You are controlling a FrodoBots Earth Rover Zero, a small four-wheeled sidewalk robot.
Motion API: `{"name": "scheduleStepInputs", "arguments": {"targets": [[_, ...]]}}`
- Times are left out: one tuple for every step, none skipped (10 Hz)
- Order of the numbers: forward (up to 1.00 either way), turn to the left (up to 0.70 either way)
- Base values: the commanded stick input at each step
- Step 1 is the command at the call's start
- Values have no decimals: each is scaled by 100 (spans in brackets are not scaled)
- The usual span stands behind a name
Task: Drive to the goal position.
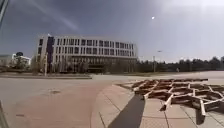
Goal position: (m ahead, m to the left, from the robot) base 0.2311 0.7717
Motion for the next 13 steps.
{"name": "scheduleStepInputs", "arguments": {"targets": [[5,0],[5,0],[5,0],[5,0],[5,0],[5,0],[5,0],[5,0],[5,0],[5,0],[5,0],[5,0],[5,0]]}}
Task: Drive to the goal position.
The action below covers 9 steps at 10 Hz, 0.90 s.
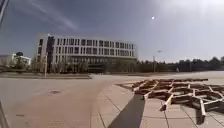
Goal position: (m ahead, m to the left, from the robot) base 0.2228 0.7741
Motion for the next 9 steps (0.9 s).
{"name": "scheduleStepInputs", "arguments": {"targets": [[5,0],[5,0],[5,0],[5,0],[5,0],[5,0],[5,0],[5,0],[5,0]]}}
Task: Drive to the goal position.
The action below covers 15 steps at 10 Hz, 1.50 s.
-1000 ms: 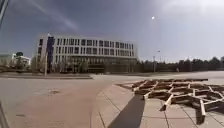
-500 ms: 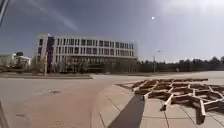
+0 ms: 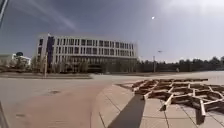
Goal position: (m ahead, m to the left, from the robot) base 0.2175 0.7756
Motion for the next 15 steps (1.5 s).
{"name": "scheduleStepInputs", "arguments": {"targets": [[5,0],[5,0],[5,0],[5,0],[5,0],[5,0],[5,0],[5,0],[5,0],[5,0],[5,0],[5,0],[5,0],[5,0],[5,0]]}}
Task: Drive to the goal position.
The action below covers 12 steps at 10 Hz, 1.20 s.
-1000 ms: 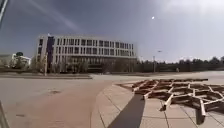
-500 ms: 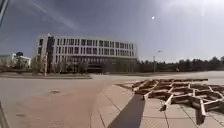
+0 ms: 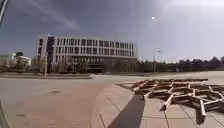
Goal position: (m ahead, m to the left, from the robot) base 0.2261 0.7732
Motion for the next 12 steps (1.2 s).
{"name": "scheduleStepInputs", "arguments": {"targets": [[5,0],[5,0],[5,0],[5,0],[5,0],[5,0],[5,0],[5,0],[5,0],[5,0],[5,0],[5,0]]}}
